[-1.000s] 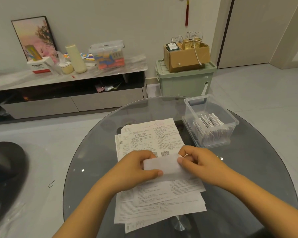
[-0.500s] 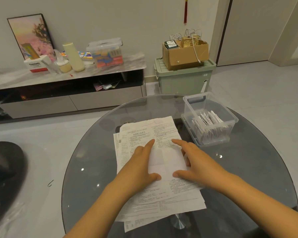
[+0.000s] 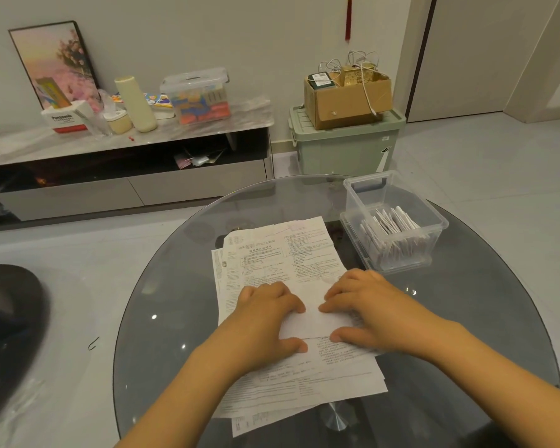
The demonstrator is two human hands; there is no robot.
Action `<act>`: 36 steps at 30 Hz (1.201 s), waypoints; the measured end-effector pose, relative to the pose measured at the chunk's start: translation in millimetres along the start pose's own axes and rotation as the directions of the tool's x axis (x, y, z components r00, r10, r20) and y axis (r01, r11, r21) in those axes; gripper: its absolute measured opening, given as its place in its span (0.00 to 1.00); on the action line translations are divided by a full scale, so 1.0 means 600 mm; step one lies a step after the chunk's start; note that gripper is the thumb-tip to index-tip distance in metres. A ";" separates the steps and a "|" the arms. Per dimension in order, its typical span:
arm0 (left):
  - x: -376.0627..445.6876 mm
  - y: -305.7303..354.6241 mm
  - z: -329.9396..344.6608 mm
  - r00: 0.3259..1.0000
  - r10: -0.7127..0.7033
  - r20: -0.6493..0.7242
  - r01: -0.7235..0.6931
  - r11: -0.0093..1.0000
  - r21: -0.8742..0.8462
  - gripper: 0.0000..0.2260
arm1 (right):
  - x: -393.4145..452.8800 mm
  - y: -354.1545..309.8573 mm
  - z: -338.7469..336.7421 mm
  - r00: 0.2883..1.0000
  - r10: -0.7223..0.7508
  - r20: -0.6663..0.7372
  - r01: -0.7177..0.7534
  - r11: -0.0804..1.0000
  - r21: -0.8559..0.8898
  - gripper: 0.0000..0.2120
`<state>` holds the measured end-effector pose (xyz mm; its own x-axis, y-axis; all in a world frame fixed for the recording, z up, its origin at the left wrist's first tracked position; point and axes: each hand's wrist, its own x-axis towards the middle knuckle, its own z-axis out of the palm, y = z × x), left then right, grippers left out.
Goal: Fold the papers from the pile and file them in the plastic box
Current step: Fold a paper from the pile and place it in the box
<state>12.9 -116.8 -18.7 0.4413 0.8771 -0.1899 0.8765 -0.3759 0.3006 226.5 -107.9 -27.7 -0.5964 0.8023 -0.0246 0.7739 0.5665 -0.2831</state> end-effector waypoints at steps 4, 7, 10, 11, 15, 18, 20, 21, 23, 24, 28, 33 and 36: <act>-0.001 0.003 -0.004 0.999 0.030 -0.019 -0.030 0.999 0.023 0.20 | -0.002 -0.004 0.002 0.999 -0.015 -0.039 0.015 1.000 0.012 0.21; -0.002 0.001 -0.012 0.998 0.043 -0.042 -0.045 0.998 -0.045 0.15 | -0.004 -0.006 -0.002 0.997 0.013 -0.080 -0.008 0.997 0.073 0.16; -0.001 0.000 -0.017 0.996 0.040 -0.075 -0.048 0.993 -0.105 0.11 | -0.002 -0.007 -0.002 0.991 0.056 -0.122 -0.045 0.995 0.090 0.13; -0.001 0.000 -0.018 0.996 0.031 -0.083 -0.040 0.993 -0.112 0.11 | -0.001 -0.008 0.000 0.988 0.073 -0.136 -0.061 0.994 0.090 0.13; 0.004 0.005 -0.015 0.990 -0.001 -0.141 -0.014 0.995 -0.104 0.11 | 0.005 -0.011 0.006 0.972 0.147 -0.184 -0.123 0.983 0.140 0.10; 0.014 0.007 -0.010 0.981 -0.038 -0.189 0.019 0.995 -0.100 0.09 | 0.014 -0.014 0.010 0.955 0.217 -0.201 -0.170 0.959 0.227 0.07; 0.022 0.008 -0.005 0.972 -0.077 -0.222 0.055 0.993 -0.103 0.08 | 0.020 -0.016 0.016 0.945 0.258 -0.201 -0.198 0.941 0.275 0.08; 0.025 0.008 -0.002 0.968 -0.099 -0.232 0.076 0.991 -0.108 0.08 | 0.023 -0.018 0.019 0.940 0.277 -0.200 -0.211 0.931 0.298 0.10; 0.032 0.009 0.002 0.961 -0.144 -0.237 0.114 0.984 -0.136 0.10 | 0.027 -0.022 0.024 0.927 0.319 -0.195 -0.242 0.909 0.339 0.13; 0.035 0.008 0.004 0.957 -0.166 -0.237 0.131 0.979 -0.158 0.11 | 0.030 -0.024 0.026 0.921 0.340 -0.192 -0.258 0.899 0.354 0.14; 0.043 0.003 0.007 0.943 -0.250 -0.221 0.185 0.942 -0.279 0.12 | 0.034 -0.022 0.029 0.901 0.393 -0.186 -0.301 0.873 0.384 0.19; 0.044 -0.009 0.002 0.938 -0.305 -0.163 0.230 0.902 -0.364 0.16 | 0.035 -0.010 0.021 0.904 0.407 -0.130 -0.321 0.847 0.423 0.27; 0.044 -0.018 -0.004 0.937 -0.328 -0.121 0.267 0.894 -0.359 0.18 | 0.034 -0.004 0.019 0.914 0.391 -0.112 -0.313 0.852 0.420 0.27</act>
<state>14.5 -88.8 -25.1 0.1025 0.9812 -0.1635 0.8327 0.0053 0.5536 209.9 -95.0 -38.7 -0.2184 0.9755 -0.0255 0.7566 0.1528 -0.6358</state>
